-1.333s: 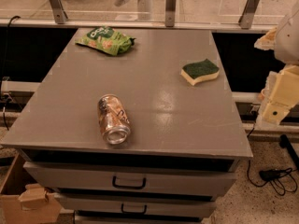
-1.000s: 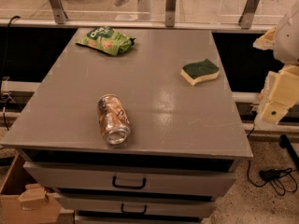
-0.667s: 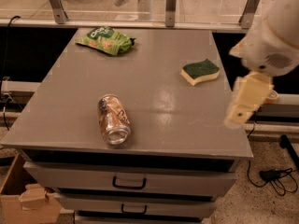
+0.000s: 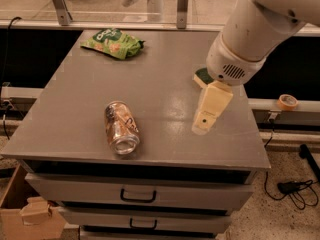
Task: Move orange can near sponge
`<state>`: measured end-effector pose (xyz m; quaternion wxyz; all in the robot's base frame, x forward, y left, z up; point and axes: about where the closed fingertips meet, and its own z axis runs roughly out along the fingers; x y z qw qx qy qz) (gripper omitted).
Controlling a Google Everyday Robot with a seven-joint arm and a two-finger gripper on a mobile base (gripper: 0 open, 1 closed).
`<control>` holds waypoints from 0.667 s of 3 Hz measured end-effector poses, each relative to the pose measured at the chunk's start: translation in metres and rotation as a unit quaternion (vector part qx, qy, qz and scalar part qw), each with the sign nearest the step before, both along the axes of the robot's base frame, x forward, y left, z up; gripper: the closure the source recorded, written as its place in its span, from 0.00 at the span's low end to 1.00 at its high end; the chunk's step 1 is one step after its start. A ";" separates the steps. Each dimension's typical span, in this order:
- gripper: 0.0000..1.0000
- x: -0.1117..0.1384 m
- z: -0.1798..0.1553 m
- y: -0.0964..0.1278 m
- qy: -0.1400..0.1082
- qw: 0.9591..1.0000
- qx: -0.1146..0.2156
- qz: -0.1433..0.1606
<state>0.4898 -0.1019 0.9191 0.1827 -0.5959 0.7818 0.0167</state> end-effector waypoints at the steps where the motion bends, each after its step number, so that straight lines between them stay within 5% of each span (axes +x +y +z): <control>1: 0.00 0.006 -0.001 0.010 -0.007 1.000 0.012 -0.006; 2: 0.00 0.025 -0.004 0.028 -0.015 0.999 0.036 -0.036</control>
Offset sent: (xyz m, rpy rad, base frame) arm 0.0588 0.0520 -0.0108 0.1734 -0.0281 -0.2604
